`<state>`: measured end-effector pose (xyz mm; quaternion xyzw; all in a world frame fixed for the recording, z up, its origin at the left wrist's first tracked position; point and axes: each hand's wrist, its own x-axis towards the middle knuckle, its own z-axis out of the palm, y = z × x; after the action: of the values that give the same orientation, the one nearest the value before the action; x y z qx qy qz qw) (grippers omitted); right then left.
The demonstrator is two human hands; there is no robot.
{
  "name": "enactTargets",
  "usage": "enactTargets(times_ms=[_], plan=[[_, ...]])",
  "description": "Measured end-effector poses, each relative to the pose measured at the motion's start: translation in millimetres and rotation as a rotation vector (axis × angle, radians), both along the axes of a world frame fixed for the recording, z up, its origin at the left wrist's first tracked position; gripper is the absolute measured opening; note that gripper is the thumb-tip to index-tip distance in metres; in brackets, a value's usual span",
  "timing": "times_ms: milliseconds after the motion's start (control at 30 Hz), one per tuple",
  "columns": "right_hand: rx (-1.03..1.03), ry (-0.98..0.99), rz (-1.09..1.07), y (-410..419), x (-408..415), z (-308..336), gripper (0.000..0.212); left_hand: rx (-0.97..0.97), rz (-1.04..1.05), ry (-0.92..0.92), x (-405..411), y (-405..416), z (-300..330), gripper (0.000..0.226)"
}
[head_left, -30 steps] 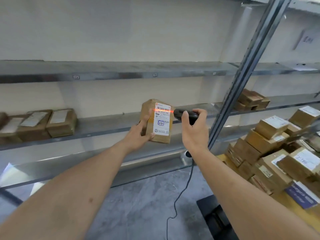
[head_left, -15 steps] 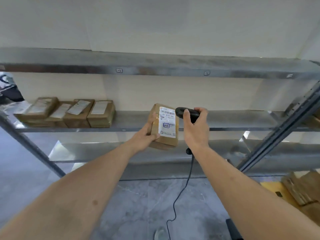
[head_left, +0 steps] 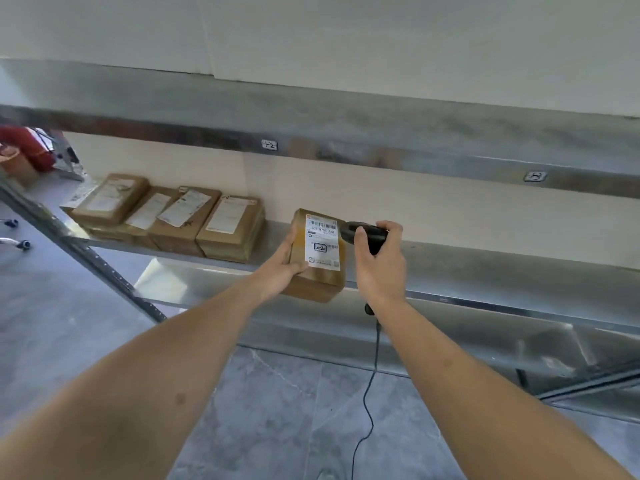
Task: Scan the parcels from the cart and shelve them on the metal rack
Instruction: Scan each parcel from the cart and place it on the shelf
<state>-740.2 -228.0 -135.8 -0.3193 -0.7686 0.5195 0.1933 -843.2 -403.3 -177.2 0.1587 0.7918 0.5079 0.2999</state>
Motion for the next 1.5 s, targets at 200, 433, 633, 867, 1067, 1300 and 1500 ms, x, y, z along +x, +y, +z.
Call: enactTargets(times_ms=[200,433,633,867,1067,1300,1500], plan=[[0.031,-0.038,0.014,-5,-62,-19,0.033,-0.022,0.073,-0.062,-58,-8,-27,0.085],[0.042,-0.08,-0.04,-29,-112,-47,0.035,0.01,0.121,-0.19,-115,-17,-64,0.086],[0.022,-0.123,-0.085,-47,-136,-57,0.033,-0.096,0.076,-0.074,-134,-21,-70,0.082],[0.015,-0.144,-0.109,-50,-151,-59,0.027,-0.444,-0.107,0.421,-149,-15,-68,0.077],[0.026,-0.149,-0.107,-45,-157,-59,0.026,-0.68,-0.455,0.568,-154,12,-73,0.091],[0.019,-0.154,-0.086,-50,-163,-58,0.035,-0.746,-0.44,0.577,-163,1,-71,0.09],[0.003,-0.148,-0.079,-54,-166,-55,0.036,-0.744,-0.429,0.564,-172,-11,-69,0.089]])
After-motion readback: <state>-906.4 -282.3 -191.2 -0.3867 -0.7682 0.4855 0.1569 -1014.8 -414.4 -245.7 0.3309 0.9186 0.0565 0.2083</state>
